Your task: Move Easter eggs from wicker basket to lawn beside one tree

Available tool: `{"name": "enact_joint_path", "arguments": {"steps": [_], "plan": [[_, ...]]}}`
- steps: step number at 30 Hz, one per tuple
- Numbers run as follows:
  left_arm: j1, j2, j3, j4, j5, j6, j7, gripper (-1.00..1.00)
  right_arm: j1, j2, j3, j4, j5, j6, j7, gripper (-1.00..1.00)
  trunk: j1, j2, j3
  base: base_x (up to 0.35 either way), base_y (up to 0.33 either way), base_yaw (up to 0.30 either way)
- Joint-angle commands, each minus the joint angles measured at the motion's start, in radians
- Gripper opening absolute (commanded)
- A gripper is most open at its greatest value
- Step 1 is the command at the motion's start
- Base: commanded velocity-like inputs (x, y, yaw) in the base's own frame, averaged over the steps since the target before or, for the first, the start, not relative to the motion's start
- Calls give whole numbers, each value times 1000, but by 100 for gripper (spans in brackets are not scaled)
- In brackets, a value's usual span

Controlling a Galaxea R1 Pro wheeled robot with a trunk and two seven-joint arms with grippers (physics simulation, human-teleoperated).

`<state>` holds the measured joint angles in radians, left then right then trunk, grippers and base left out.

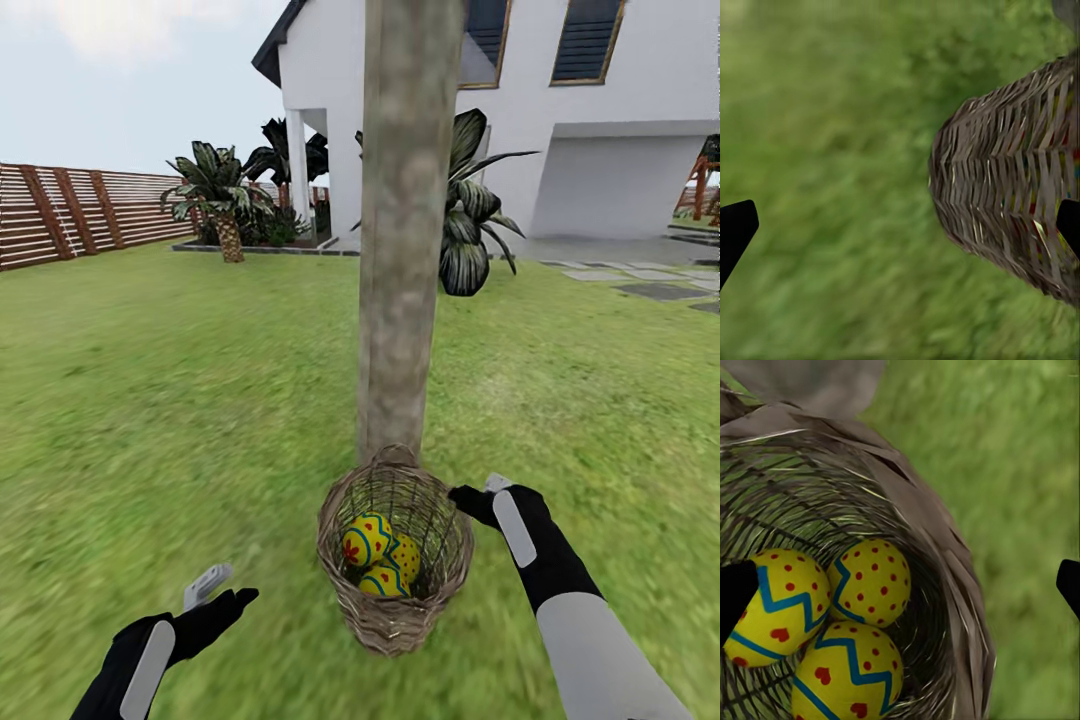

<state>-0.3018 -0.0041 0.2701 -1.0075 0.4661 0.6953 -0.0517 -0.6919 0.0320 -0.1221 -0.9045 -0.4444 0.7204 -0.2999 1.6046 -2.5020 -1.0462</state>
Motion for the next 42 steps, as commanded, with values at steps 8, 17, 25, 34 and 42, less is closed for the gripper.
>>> {"name": "enact_joint_path", "arguments": {"steps": [8,17,25,34,42], "plan": [[4,-3,3,4,-1,0,-1,100,4,-2,35,-44,-10,1,-9,100,-4,2,30,0,0,0],[17,-4,44,9,2,-23,-5,100,56,-2,155,-201,-11,19,-9,100,-31,51,60,0,0,0],[18,-13,117,26,3,-39,-5,100,59,3,178,-215,-19,181,-7,100,-62,107,85,0,0,0],[18,-17,156,41,3,-43,-5,100,58,22,177,-154,-39,233,4,100,-97,170,113,0,0,0],[20,-25,151,31,6,-36,-17,100,47,20,162,-116,-91,221,72,100,-120,212,132,0,0,0]]}}
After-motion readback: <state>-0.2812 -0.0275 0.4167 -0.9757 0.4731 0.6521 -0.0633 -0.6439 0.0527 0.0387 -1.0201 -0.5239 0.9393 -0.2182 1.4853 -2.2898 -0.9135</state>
